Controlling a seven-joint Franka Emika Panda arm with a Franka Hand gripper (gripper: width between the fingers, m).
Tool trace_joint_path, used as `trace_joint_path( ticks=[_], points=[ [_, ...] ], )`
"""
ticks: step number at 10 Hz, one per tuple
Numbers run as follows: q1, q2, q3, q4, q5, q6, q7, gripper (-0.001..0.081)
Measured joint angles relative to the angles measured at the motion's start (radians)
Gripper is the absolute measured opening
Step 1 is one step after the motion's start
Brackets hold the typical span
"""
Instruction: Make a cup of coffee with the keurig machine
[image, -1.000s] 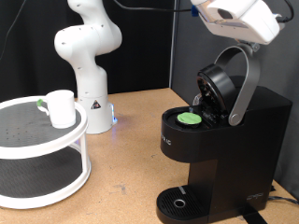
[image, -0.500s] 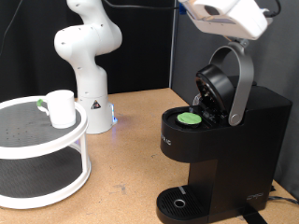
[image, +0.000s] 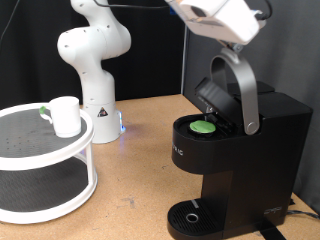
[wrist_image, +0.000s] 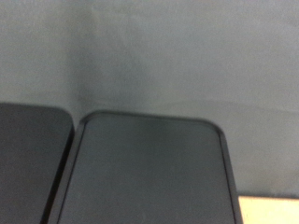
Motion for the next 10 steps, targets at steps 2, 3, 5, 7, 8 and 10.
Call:
trace_joint_path(
  ticks=[2, 3, 5, 7, 8, 10],
  points=[
    [-0.017, 0.0, -0.01, -0.014, -0.032, -0.002, -0.001, 0.0],
    [-0.025, 0.0, -0.015, -0.021, -0.044, -0.002, -0.005, 0.0],
    [-0.036, 0.0, -0.028, -0.035, -0.058, -0.002, -0.03, 0.0],
    [-0.048, 0.0, -0.039, -0.045, -0.073, -0.003, -0.048, 0.0],
    [-0.052, 0.0, -0.045, -0.049, -0.079, -0.004, -0.056, 0.0],
    [-0.06, 0.0, -0.057, -0.055, -0.084, -0.01, -0.074, 0.0]
  ],
)
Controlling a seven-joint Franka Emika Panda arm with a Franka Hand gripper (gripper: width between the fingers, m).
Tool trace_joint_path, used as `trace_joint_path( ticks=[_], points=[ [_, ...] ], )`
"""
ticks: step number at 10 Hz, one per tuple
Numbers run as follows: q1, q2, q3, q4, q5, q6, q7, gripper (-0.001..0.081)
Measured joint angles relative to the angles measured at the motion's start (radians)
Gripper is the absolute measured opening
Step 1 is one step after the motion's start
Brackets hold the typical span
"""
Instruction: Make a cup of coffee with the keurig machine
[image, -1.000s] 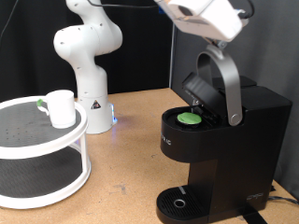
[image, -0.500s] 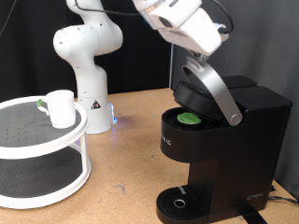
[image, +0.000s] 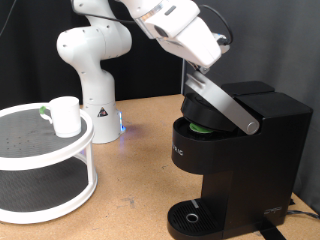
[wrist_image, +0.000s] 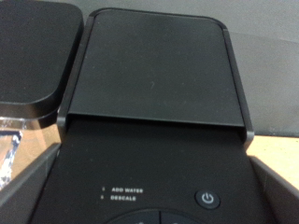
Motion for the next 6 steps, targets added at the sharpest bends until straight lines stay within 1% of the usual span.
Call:
trace_joint_path(
  ticks=[4, 6],
  points=[
    [-0.012, 0.0, -0.01, -0.01, -0.034, -0.004, -0.005, 0.0],
    [-0.015, 0.001, -0.014, -0.025, -0.059, 0.004, -0.006, 0.0]
  ],
)
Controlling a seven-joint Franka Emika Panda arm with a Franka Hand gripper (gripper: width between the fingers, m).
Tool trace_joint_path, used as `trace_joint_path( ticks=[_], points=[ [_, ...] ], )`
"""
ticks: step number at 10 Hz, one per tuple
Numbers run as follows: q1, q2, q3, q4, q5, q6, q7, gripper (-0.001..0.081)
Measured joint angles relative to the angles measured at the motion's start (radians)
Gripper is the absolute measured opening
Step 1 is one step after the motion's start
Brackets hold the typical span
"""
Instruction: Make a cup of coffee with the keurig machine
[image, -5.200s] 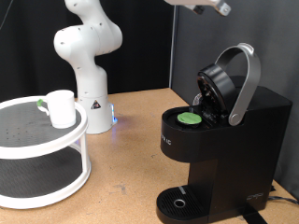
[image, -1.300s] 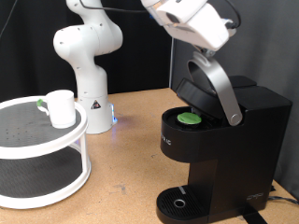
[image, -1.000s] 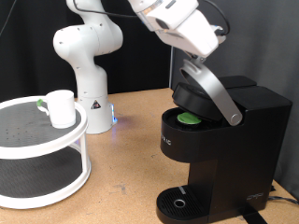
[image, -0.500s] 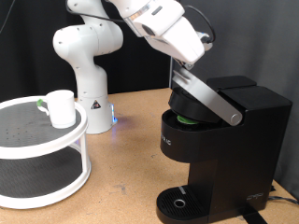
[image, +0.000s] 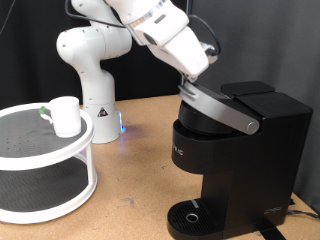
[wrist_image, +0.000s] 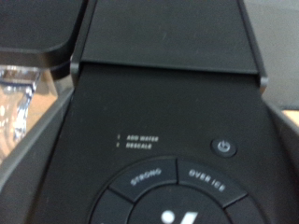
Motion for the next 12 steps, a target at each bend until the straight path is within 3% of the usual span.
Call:
trace_joint_path(
  ticks=[12],
  points=[
    [-0.002, 0.058, 0.001, -0.066, -0.023, 0.113, -0.003, 0.0]
  ],
)
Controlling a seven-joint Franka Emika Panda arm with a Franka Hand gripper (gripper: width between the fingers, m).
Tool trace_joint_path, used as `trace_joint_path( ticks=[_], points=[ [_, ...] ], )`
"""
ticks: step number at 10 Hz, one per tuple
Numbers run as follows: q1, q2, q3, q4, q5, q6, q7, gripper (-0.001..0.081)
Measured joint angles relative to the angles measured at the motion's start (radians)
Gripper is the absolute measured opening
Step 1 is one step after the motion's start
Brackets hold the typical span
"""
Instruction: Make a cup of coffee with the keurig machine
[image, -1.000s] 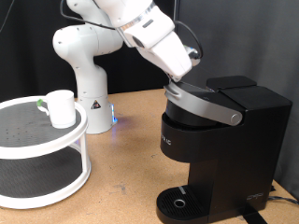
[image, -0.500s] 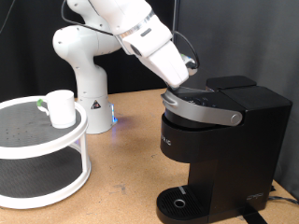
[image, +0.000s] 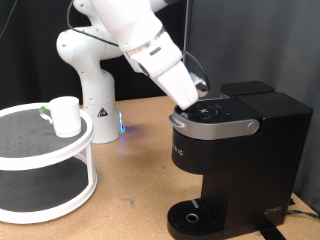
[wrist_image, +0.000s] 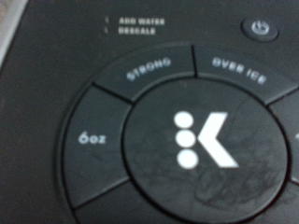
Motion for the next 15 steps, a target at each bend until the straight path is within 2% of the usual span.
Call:
trace_joint_path(
  ticks=[4, 5, 7, 8, 11, 13, 15],
  points=[
    [0.0, 0.001, 0.0, 0.0, 0.006, 0.005, -0.003, 0.0],
    [0.0, 0.001, -0.002, 0.0, 0.027, 0.005, -0.022, 0.0],
    [0.0, -0.005, -0.012, 0.005, 0.131, 0.004, -0.086, 0.0],
    [0.0, -0.018, -0.021, 0.013, 0.174, -0.009, -0.109, 0.0],
    [-0.003, -0.049, -0.054, 0.061, 0.18, -0.129, -0.12, 0.0],
    [-0.003, -0.047, -0.053, 0.053, 0.202, -0.112, -0.101, 0.0],
    [-0.002, -0.082, -0.037, 0.012, 0.293, -0.004, -0.038, 0.0]
  ],
)
